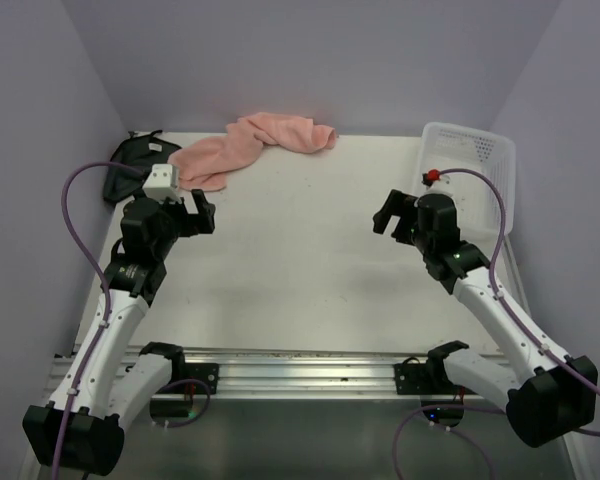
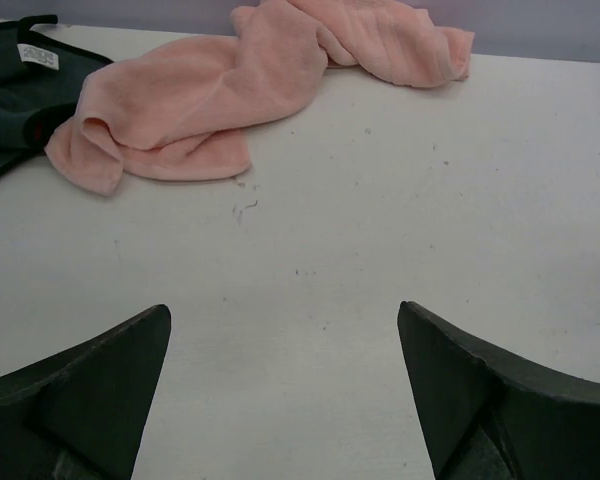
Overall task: Roll the towels
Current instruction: Move the towel to the center of the board
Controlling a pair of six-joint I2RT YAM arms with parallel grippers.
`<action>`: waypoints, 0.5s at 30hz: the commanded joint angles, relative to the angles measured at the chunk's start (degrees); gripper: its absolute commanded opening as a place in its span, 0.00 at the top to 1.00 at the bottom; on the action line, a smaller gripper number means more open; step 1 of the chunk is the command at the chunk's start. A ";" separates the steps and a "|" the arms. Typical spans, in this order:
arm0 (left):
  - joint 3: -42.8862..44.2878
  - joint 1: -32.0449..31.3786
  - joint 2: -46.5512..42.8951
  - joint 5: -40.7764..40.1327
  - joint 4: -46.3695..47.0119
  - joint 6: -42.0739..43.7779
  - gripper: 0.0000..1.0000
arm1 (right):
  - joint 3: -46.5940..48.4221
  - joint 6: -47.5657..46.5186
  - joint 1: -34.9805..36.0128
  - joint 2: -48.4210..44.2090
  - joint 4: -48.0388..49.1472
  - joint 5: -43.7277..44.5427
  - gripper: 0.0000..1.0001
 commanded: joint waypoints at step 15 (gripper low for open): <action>10.71 0.23 11.36 -14.53 -2.77 -4.99 0.00 | 3.69 -3.11 0.09 -10.56 -9.67 4.92 0.01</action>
